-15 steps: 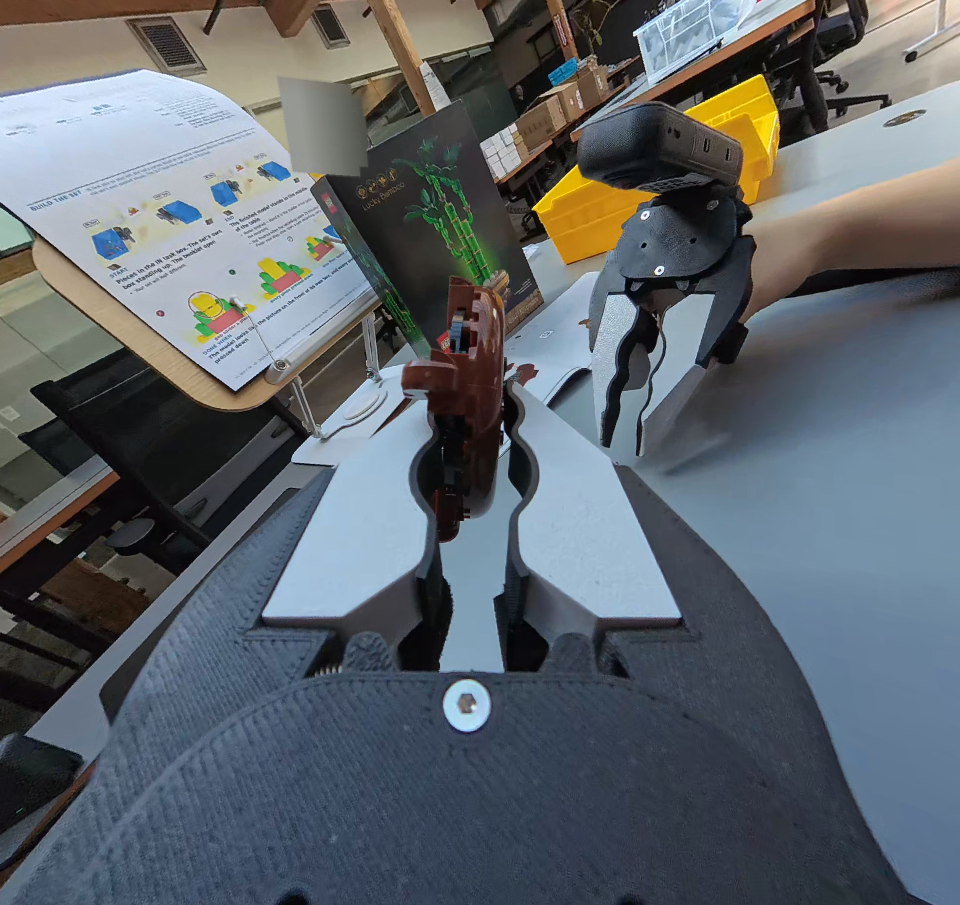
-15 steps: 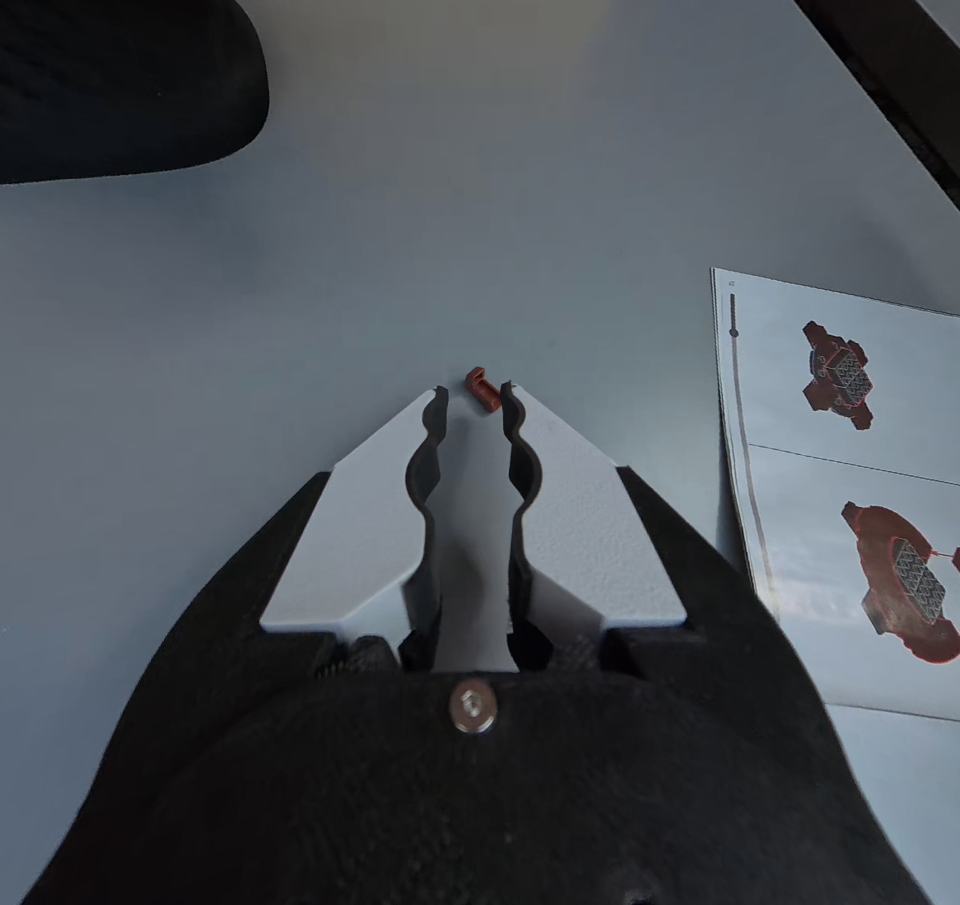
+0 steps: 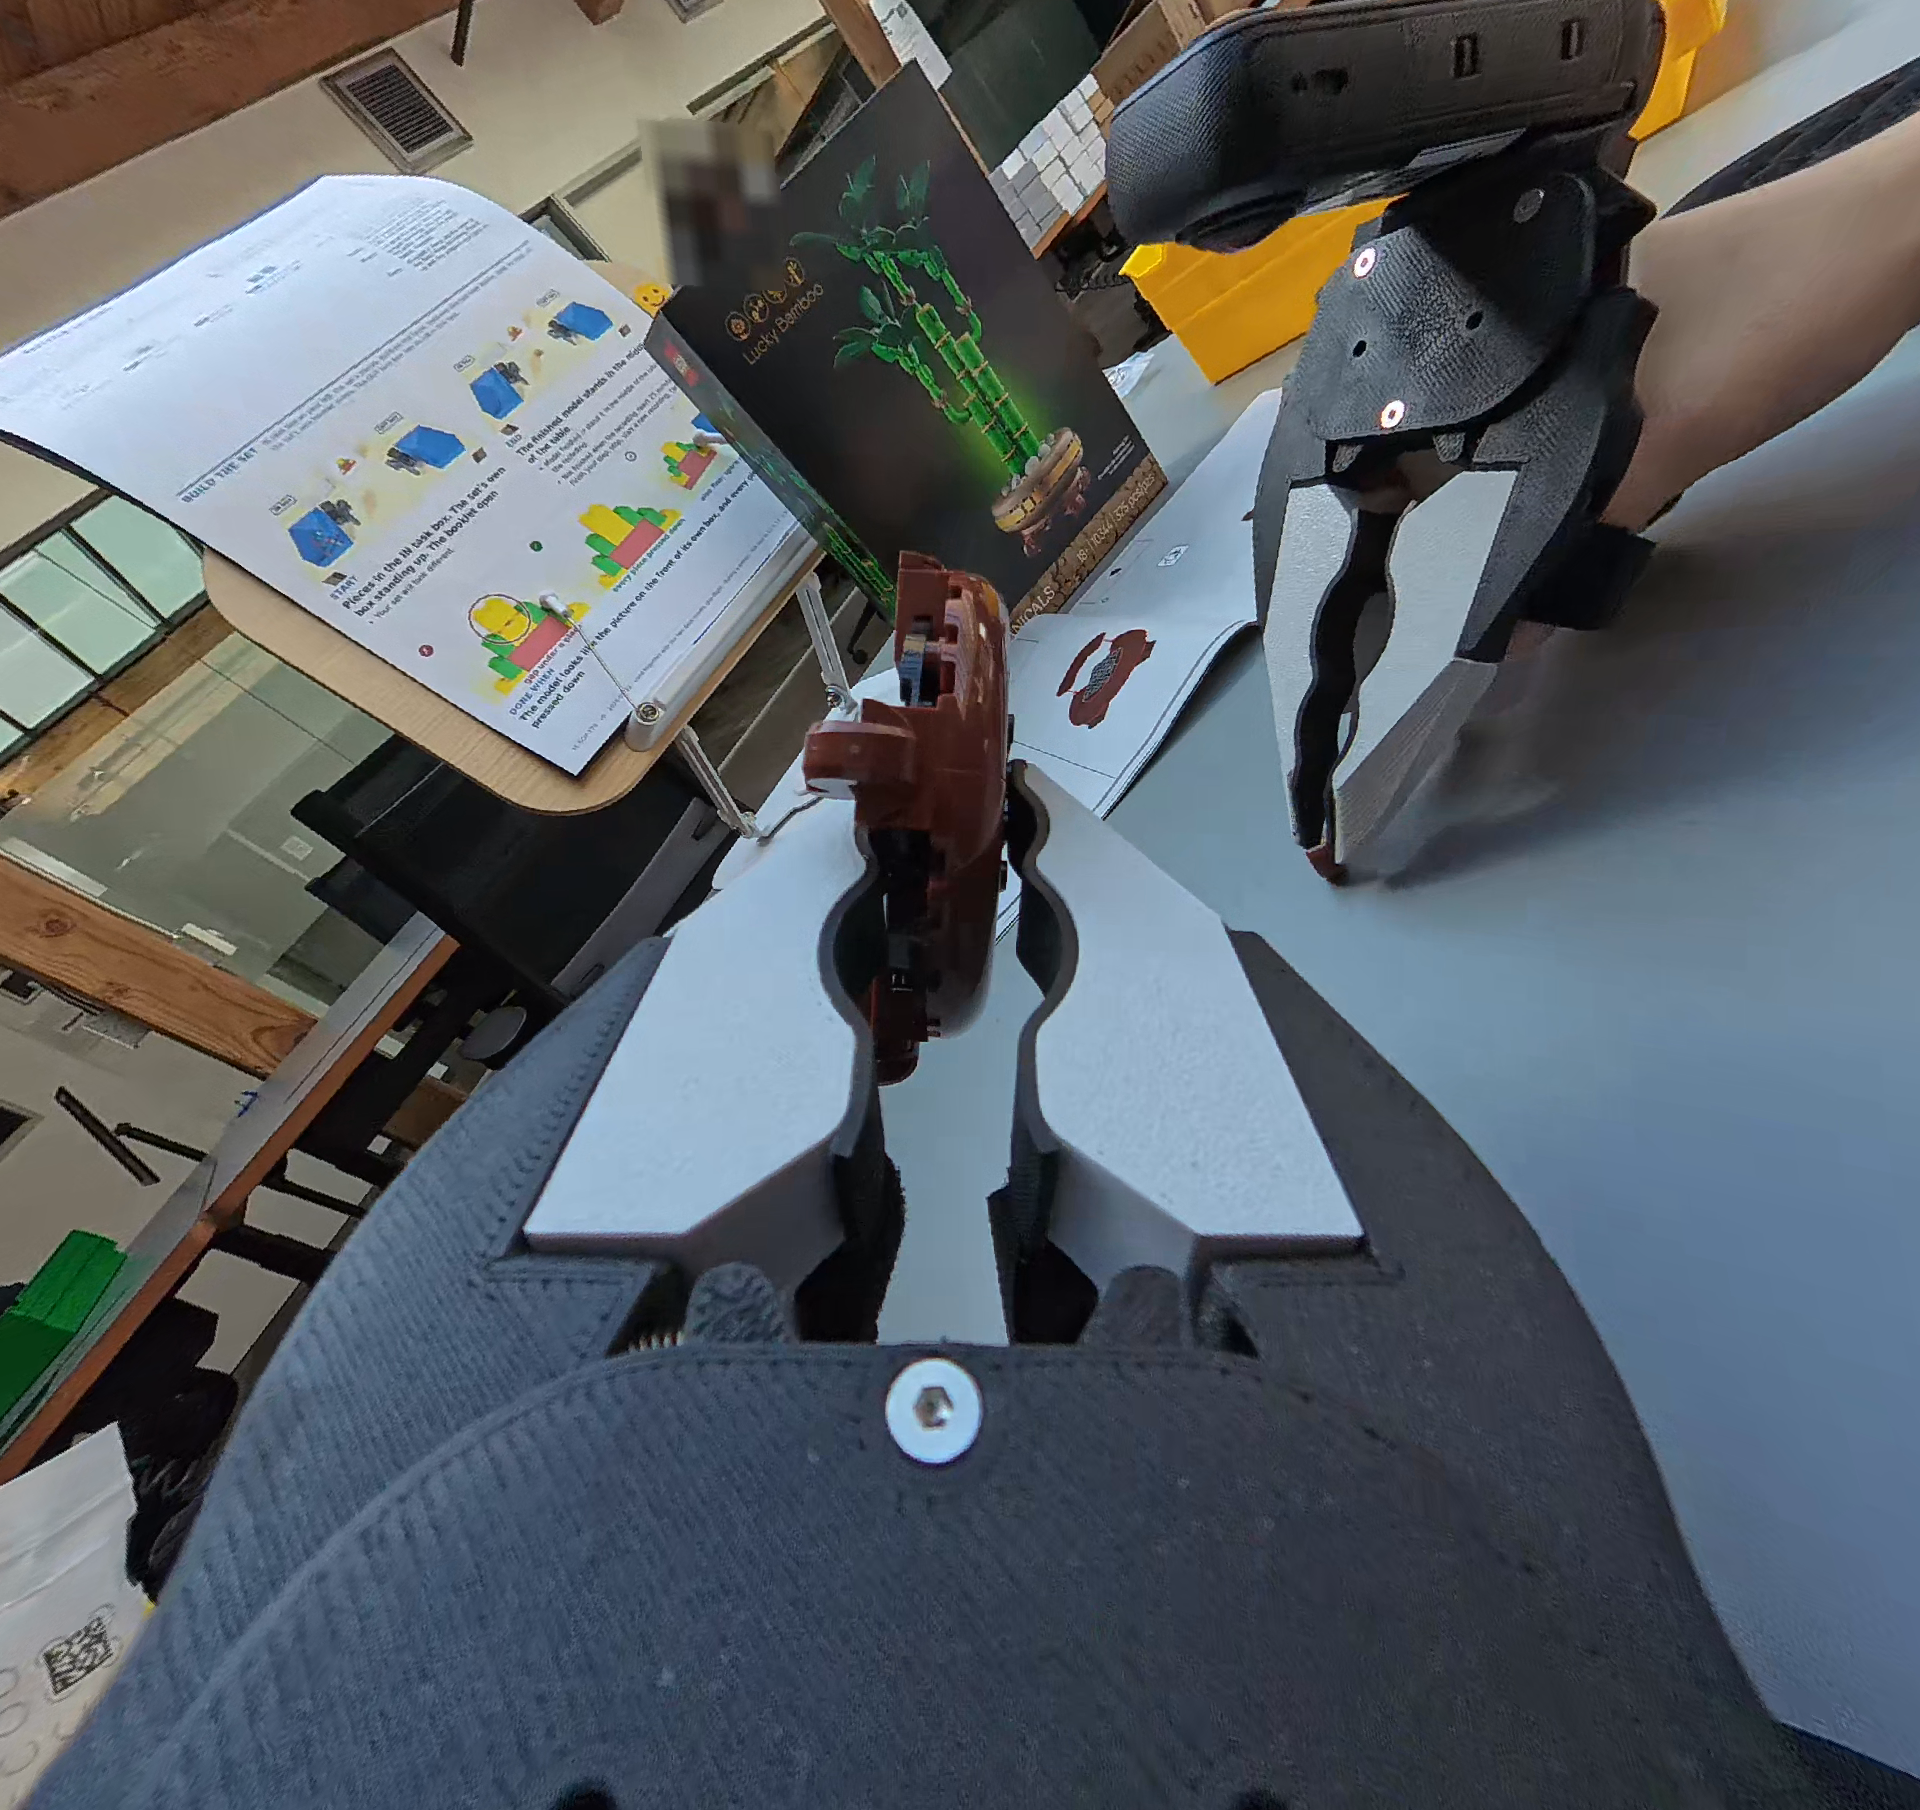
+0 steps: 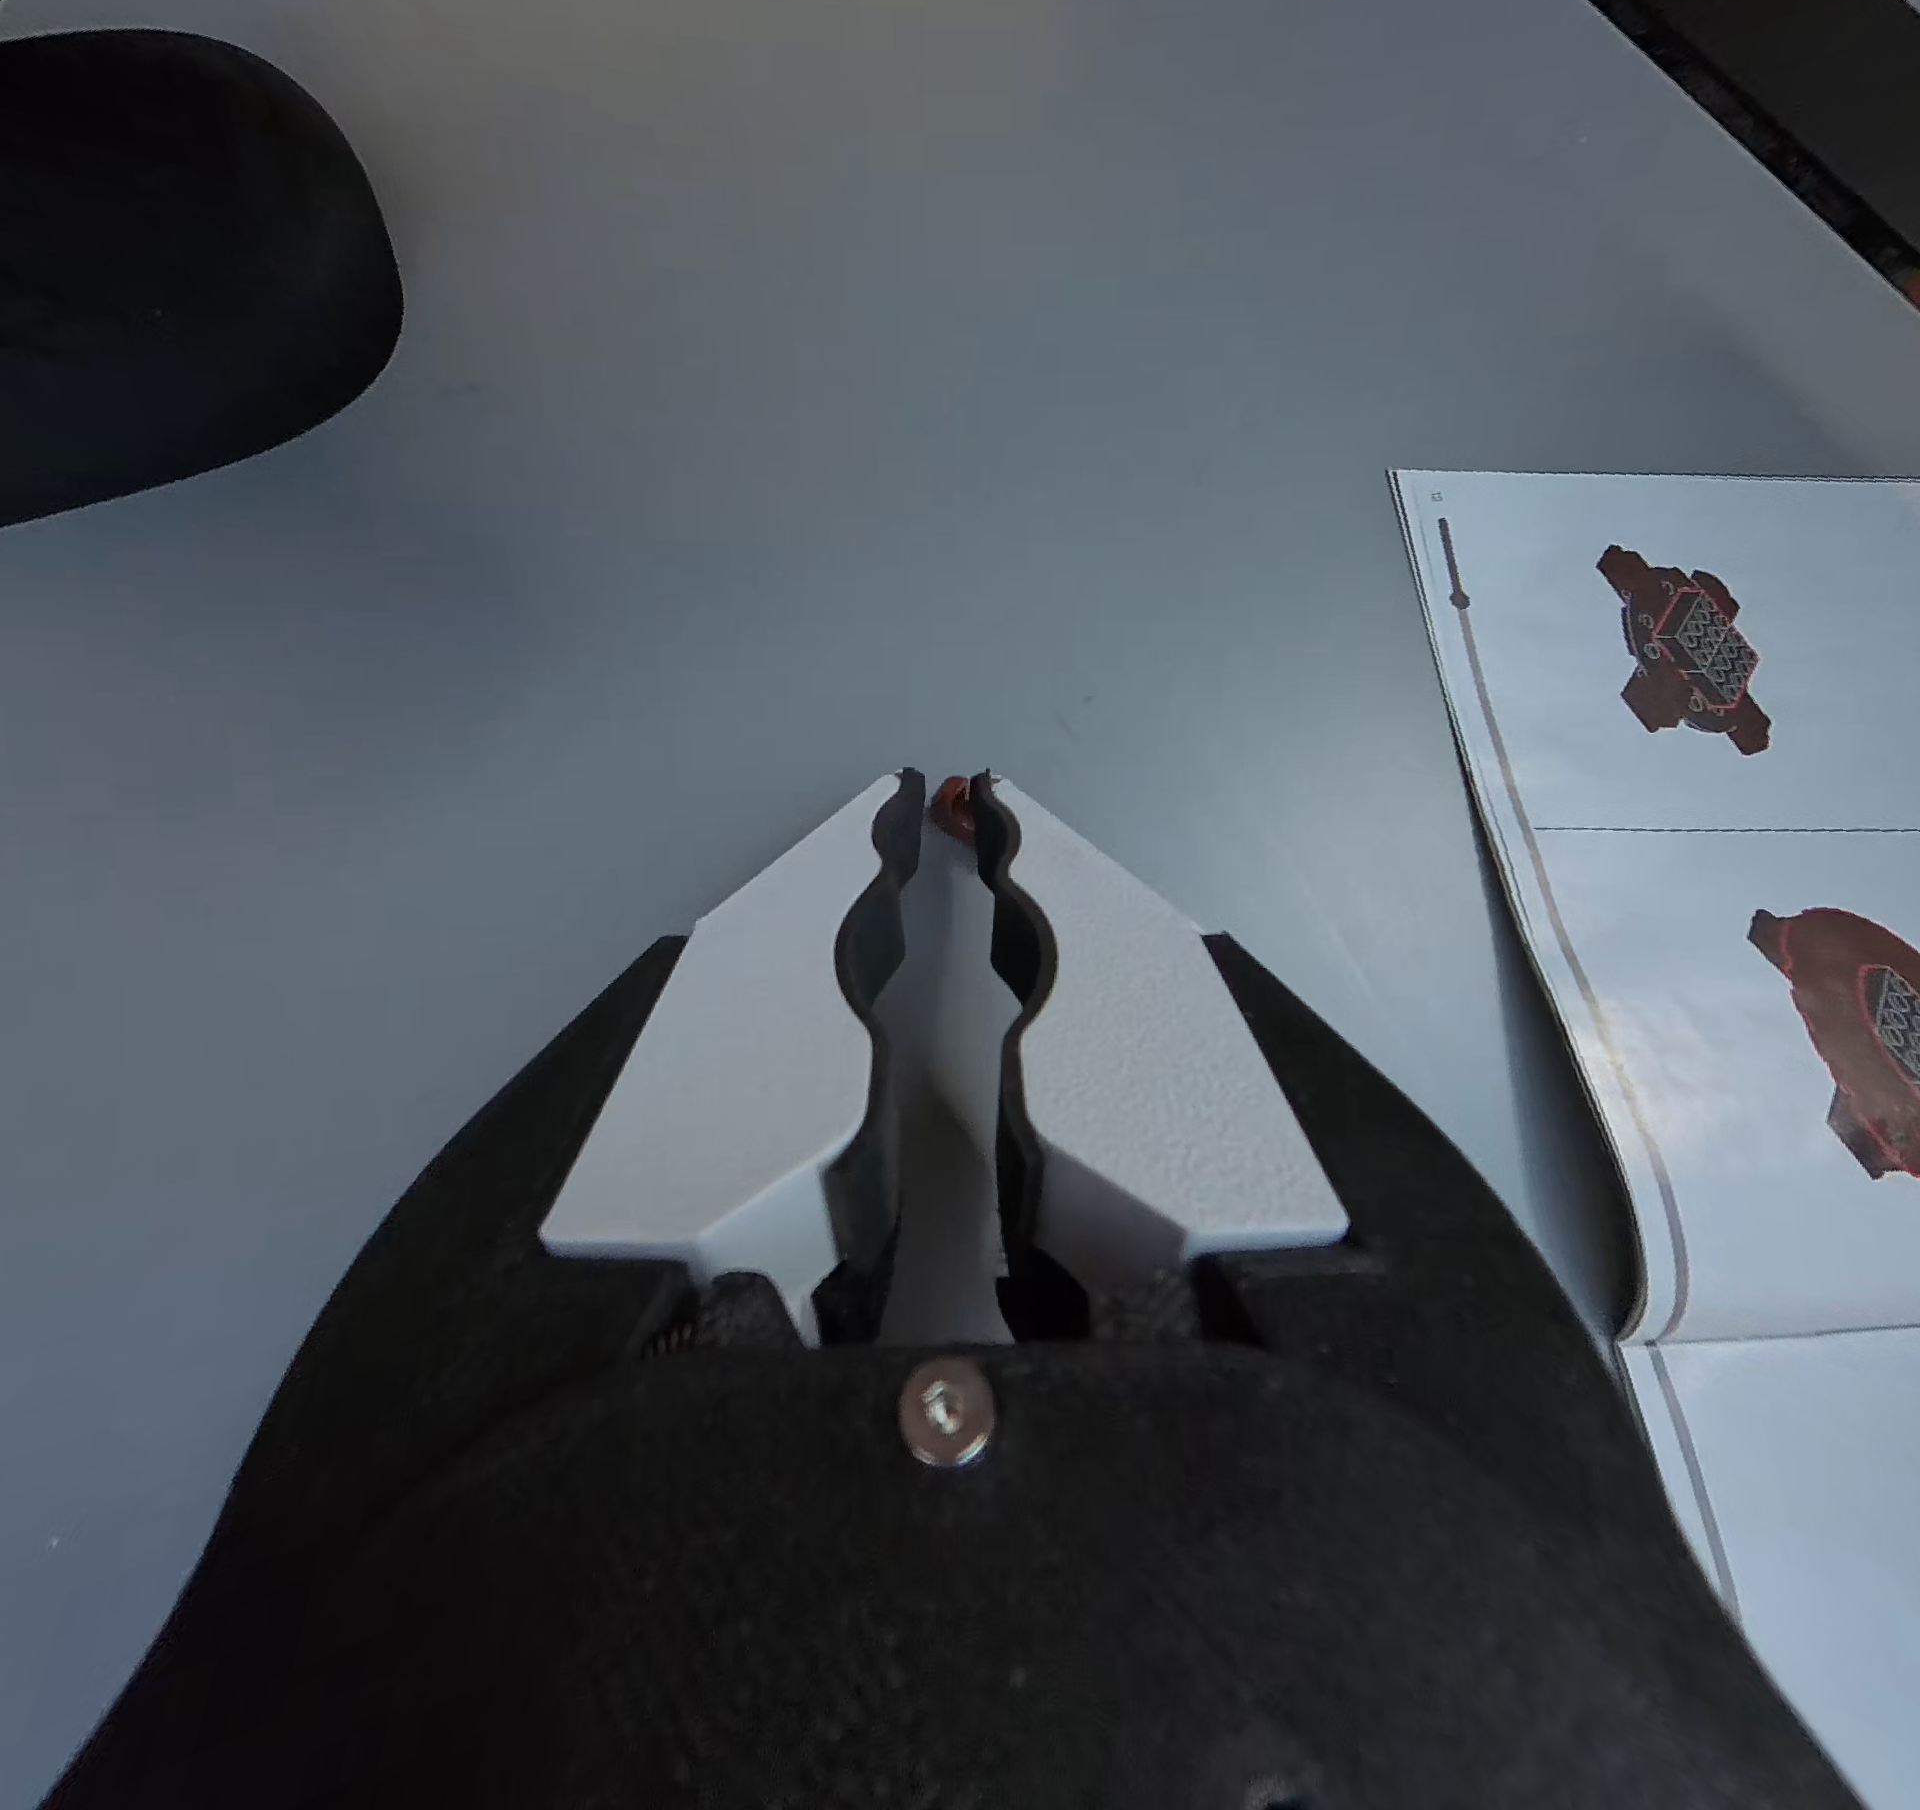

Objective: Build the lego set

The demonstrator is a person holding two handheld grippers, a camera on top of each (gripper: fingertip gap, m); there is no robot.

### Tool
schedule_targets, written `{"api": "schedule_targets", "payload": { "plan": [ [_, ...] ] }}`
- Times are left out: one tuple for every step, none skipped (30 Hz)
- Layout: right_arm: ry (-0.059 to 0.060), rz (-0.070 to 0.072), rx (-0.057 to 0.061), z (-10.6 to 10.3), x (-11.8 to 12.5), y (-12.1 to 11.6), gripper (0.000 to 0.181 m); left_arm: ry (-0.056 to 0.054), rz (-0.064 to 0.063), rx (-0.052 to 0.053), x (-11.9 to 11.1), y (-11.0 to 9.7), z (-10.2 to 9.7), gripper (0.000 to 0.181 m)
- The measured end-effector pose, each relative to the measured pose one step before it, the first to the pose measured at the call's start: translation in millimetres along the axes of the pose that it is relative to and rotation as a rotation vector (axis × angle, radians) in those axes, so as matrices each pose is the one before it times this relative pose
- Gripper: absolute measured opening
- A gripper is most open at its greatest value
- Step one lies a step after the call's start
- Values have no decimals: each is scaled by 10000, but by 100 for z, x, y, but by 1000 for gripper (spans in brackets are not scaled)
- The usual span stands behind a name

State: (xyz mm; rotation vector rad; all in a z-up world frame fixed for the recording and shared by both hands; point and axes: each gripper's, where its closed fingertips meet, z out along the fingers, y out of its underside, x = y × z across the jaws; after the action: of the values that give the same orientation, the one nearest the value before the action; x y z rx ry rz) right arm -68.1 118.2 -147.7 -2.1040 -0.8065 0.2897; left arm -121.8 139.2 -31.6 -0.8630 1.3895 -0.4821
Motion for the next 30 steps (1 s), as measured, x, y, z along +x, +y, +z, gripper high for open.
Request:
{"api": "schedule_targets", "payload": {
  "plan": [
    [125,58,11,93,131,-122,9,-21,-20,6,-51,-3,1,17],
    [50,0,-51,113,6,-27,4,-1,-20,8,-23,5,24,17],
    [-61,-91,-12,109,-195,-56,3,6,-23,-14,-5,69,25,17],
    [-79,-77,-66,110,-254,35,2,-1,-7,-29,-8,87,31,17],
    [-4,-44,-79,62,-166,45,2,-17,20,-22,-21,66,30,17],
    [-39,-90,0,49,-282,-36,2,-14,37,-6,-10,29,14,17],
    [-117,-122,96,40,-488,-163,2,-9,34,2,2,-10,14,17],
    [36,-57,99,42,-319,-157,2,-28,42,22,-13,-51,-9,17],
    [-20,-55,75,39,-421,-140,2,-19,64,28,1,-74,0,17],
    [-25,-16,77,31,-391,-127,2,-12,89,4,33,-50,6,17],
    [27,96,52,27,-226,-92,2,-4,102,-31,47,11,23,17],
    [-83,150,56,25,-298,-80,2,-9,113,-25,75,16,33,17],
    [-229,164,112,33,-431,-143,2,4,102,0,91,1,47,17],
    [-228,179,158,7,-366,-173,2,30,54,-2,118,3,42,17],
    [-170,191,157,-37,-215,-154,2,15,27,-6,74,-8,43,17],
    [-164,157,100,-72,-148,-59,2,-5,44,2,32,-2,32,17],
    [-177,74,32,-118,-158,56,2,-14,69,7,10,-17,2,17],
    [-186,-17,19,-125,-207,112,2,-28,84,-8,-16,1,10,17],
    [-221,-58,28,-176,-303,68,2,-37,94,6,-13,-28,-16,17],
    [-141,-29,62,-219,-233,18,2,-1,71,43,29,-83,-8,17],
    [-99,34,82,-234,-137,25,3,16,39,44,45,-97,-15,17],
    [-264,19,116,-238,-363,-35,7,15,47,57,60,-108,-8,17],
    [-269,8,121,-275,-332,-49,13,25,45,78,64,-139,-23,17],
    [-160,-8,90,-315,-128,8,16,49,5,92,88,-149,-26,17],
    [-35,-23,8,-368,146,130,16,45,-50,102,71,-157,-10,17],
    [69,-19,-52,-402,401,194,16,18,-117,91,-11,-133,-13,17],
    [128,42,-65,-455,543,173,16,12,-146,62,-51,-85,6,17],
    [168,176,-29,-480,601,101,16,3,-119,30,-80,-17,-2,17],
    [229,369,-16,-466,679,40,16,-24,-62,19,-102,13,-16,17],
    [164,480,26,-401,490,-29,16,-28,-11,-6,-89,50,0,17]
  ]
}}
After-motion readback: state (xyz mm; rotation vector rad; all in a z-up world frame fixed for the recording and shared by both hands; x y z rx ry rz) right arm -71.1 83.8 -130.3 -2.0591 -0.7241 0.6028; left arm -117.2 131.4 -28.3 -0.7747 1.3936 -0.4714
